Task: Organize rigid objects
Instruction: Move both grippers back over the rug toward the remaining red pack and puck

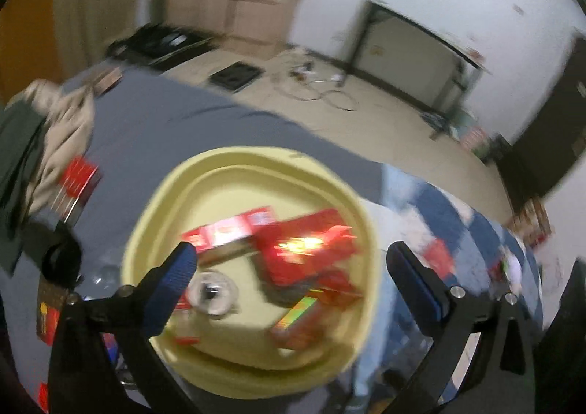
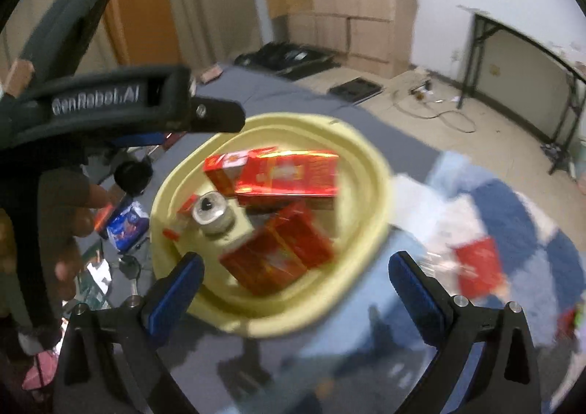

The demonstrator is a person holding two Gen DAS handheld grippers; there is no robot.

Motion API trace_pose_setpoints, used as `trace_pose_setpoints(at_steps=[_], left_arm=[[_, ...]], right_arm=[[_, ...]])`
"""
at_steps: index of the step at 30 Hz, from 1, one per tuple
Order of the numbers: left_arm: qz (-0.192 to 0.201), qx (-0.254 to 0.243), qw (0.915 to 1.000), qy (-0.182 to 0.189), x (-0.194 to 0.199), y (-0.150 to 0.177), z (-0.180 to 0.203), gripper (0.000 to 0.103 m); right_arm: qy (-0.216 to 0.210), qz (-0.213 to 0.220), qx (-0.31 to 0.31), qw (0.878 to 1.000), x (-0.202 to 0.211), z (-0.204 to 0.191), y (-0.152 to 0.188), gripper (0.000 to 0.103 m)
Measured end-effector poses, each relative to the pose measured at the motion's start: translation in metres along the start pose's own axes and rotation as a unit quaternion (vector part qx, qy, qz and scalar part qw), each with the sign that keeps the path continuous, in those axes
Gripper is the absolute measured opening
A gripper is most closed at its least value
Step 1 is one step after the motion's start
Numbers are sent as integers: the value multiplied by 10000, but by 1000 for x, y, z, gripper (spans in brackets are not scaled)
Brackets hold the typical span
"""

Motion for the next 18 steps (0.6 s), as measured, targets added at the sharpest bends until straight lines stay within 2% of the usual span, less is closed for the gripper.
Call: trace_pose_setpoints(at_steps=[5, 9, 13, 18], left_arm=[[31, -943, 9953, 199, 13, 15, 76, 103], [-4, -1587, 9865, 406, 16, 35, 131, 103], [-191, -1572, 9858, 554, 8, 53, 152, 103], [-266, -1185, 9905, 649, 7, 67, 168, 103]], right_arm=[[448, 241, -529, 9973, 79, 57, 29, 103], [976, 320, -813, 9914, 143, 100, 71, 103], [1250, 207, -1044, 9864, 170, 124, 115, 103], [1348, 267, -1468, 9796, 183, 138, 140, 103]])
Point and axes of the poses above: each gripper's, at about its wrist camera, not at the fingertips, and x roughly against the way its jaws point, z to its right, y to its underside, the point moved 7 cm from there along -x, roughly the way its jaws point
